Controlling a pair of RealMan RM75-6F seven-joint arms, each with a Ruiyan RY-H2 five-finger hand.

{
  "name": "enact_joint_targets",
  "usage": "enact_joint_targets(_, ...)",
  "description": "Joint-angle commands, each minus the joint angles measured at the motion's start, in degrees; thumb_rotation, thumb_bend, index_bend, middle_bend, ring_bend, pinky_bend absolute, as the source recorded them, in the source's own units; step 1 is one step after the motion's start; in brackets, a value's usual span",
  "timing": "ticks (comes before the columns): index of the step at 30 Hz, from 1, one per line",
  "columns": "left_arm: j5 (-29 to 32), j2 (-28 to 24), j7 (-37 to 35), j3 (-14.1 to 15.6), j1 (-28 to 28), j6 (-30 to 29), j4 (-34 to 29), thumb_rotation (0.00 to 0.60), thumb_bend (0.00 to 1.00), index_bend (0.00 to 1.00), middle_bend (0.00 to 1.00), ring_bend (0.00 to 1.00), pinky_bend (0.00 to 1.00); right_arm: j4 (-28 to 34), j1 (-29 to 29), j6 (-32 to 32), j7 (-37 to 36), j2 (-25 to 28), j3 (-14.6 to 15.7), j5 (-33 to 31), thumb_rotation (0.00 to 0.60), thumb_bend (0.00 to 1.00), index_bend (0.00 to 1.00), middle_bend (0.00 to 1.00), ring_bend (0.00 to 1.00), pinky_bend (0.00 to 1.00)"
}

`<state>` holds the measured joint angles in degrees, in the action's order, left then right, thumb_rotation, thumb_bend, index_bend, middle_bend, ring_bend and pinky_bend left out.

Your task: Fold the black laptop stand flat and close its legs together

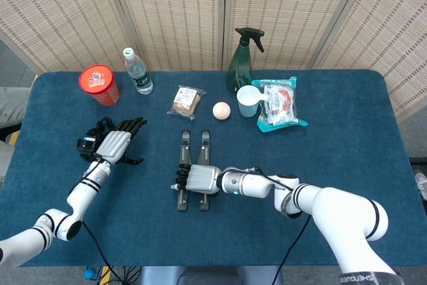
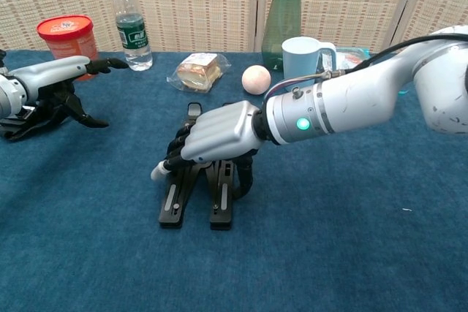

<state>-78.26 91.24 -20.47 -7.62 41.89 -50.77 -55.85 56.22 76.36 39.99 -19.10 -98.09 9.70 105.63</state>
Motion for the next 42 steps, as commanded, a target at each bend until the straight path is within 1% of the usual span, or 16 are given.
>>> enact_joint_targets(1,0.0,0.0,0.0,0.0,0.0,0.1,0.0,0.6,0.15,0.01,0.0,0.0,0.0,-0.4,0.1,0.0,-0.2,-0.3,0.0,-0.1,0.6,0.18,0.04,0.22,0.0,0.0)
enact_joint_targets(7,-0.1,0.1,-0.2,0.0,0.0,0.1,0.2,0.6,0.15,0.01,0.0,0.0,0.0,-2.0,0.0,1.2,-0.9,-1.4,-0.1,-0.4,0.6,0.18,0.1,0.29,0.0,0.0)
enact_joint_targets(11,-0.3,0.1,-0.4,0.0,-0.1,-0.1,0.2,0.6,0.15,0.01,0.0,0.0,0.0,-3.9,-0.5,2.7,-1.7,-2.6,-0.3,-0.6,0.6,0.21,0.19,0.36,0.01,0.0)
enact_joint_targets(17,-0.4,0.1,-0.6,0.1,-0.2,0.0,0.3,0.6,0.15,0.01,0.0,0.0,0.0,-6.8,-1.2,5.2,-2.5,-4.3,-0.3,-0.3,0.6,0.24,0.33,0.49,0.14,0.0)
enact_joint_targets(20,-0.4,0.1,-0.7,0.1,-0.2,-0.1,0.4,0.6,0.15,0.01,0.0,0.0,0.0,-7.8,-1.5,6.0,-3.0,-4.8,0.0,-0.1,0.6,0.26,0.37,0.52,0.17,0.0)
enact_joint_targets(22,-0.5,0.1,-0.7,0.1,-0.3,-0.2,0.4,0.6,0.15,0.01,0.0,0.0,0.0,-7.7,-1.6,6.5,-3.4,-4.6,0.2,0.0,0.6,0.26,0.37,0.49,0.17,0.0)
enact_joint_targets(23,-0.5,0.0,-0.7,0.1,-0.3,-0.3,0.3,0.6,0.15,0.01,0.0,0.0,0.0,-7.4,-1.6,6.7,-3.5,-4.2,0.2,0.0,0.6,0.26,0.34,0.44,0.16,0.0)
enact_joint_targets(24,-0.5,-0.1,-0.7,0.1,-0.3,-0.3,0.2,0.6,0.15,0.01,0.0,0.0,0.0,-7.0,-1.6,6.7,-3.5,-3.8,0.3,-0.1,0.6,0.26,0.28,0.37,0.13,0.0)
enact_joint_targets(26,-0.5,-0.2,-0.6,0.0,-0.3,-0.4,0.1,0.6,0.15,0.01,0.0,0.0,0.0,-5.3,-1.8,6.9,-3.0,-2.7,-0.1,-0.6,0.6,0.26,0.1,0.22,0.04,0.0)
enact_joint_targets(27,-0.5,-0.2,-0.5,0.0,-0.2,-0.4,0.0,0.6,0.15,0.01,0.0,0.0,0.0,-4.3,-2.1,7.2,-2.4,-2.1,-0.3,-0.9,0.6,0.26,0.04,0.14,0.01,0.0)
enact_joint_targets(29,-0.6,-0.4,-0.4,0.0,-0.3,-0.5,-0.4,0.6,0.15,0.01,0.0,0.0,0.0,-1.7,-2.9,7.5,-0.3,-0.6,-1.0,-1.8,0.6,0.26,0.0,0.04,0.0,0.0)
enact_joint_targets(30,-0.7,-0.6,-0.2,0.0,-0.3,-0.7,-0.7,0.6,0.15,0.01,0.0,0.0,0.0,0.4,-3.7,7.8,1.9,0.6,-1.6,-2.8,0.6,0.26,0.0,0.01,0.0,0.0)
enact_joint_targets(35,-0.8,-1.8,0.9,-0.1,-0.4,-1.2,-2.8,0.6,0.15,0.01,0.0,0.0,0.0,10.2,-9.2,9.2,11.3,6.0,-4.2,-8.8,0.6,0.26,0.0,0.0,0.0,0.0)
enact_joint_targets(42,-0.6,-4.4,3.8,-0.3,-1.4,-3.1,-7.5,0.6,0.15,0.01,0.0,0.0,0.0,22.1,-16.9,12.5,22.5,14.6,-6.5,-17.4,0.6,0.24,0.0,0.0,0.0,0.0)
